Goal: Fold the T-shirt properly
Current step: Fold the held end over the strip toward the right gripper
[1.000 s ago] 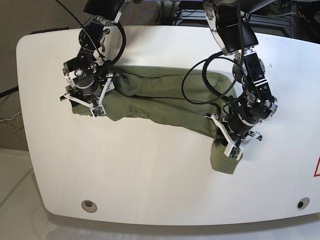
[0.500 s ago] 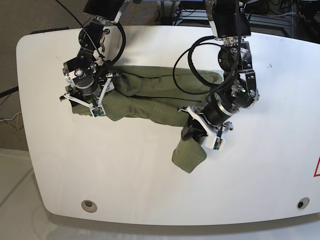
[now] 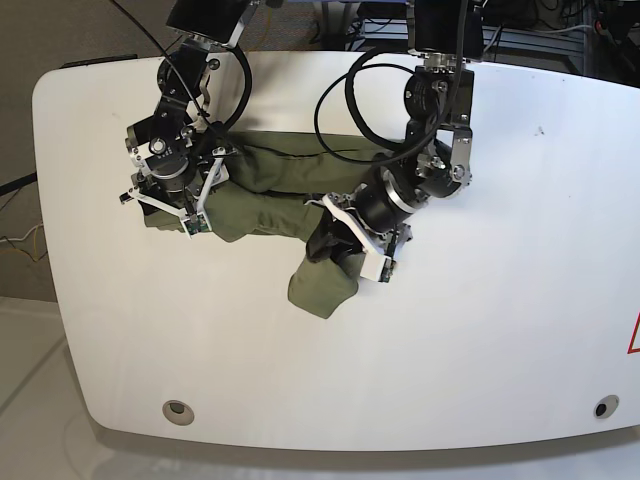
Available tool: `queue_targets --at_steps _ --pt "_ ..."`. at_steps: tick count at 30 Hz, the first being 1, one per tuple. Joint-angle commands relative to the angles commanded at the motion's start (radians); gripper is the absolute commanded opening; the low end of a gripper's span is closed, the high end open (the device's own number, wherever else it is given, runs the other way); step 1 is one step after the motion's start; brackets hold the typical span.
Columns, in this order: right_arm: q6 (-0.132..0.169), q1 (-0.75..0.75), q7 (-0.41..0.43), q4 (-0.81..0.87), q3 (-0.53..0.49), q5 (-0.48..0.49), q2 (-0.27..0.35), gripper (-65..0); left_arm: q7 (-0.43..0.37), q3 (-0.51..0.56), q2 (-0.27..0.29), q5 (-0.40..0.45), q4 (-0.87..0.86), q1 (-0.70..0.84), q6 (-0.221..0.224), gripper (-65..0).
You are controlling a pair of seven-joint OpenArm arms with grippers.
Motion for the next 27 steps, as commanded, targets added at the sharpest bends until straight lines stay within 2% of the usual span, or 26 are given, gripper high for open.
queue_targets --at_steps 10,20,23,27 --pt "0.000 0.000 0.000 0.000 0.000 -0.002 0.000 -25.6 -0.097 0.095 0.000 0.002 -0.150 0.014 0.005 -56.7" --pt "0.000 0.000 0.000 0.000 0.000 -0.003 0.000 -25.6 -0.196 0.101 0.000 0.003 -0.288 -0.012 0.005 -56.0" --pt "0.000 0.000 0.000 0.000 0.000 -0.002 0.000 -25.6 -0.204 0.123 -0.004 0.003 -0.301 -0.023 0.005 -47.4" --pt "0.000 0.000 0.000 0.000 0.000 0.000 0.000 -25.6 -0.236 0.167 -0.029 0.003 -0.278 -0.018 0.006 -27.8"
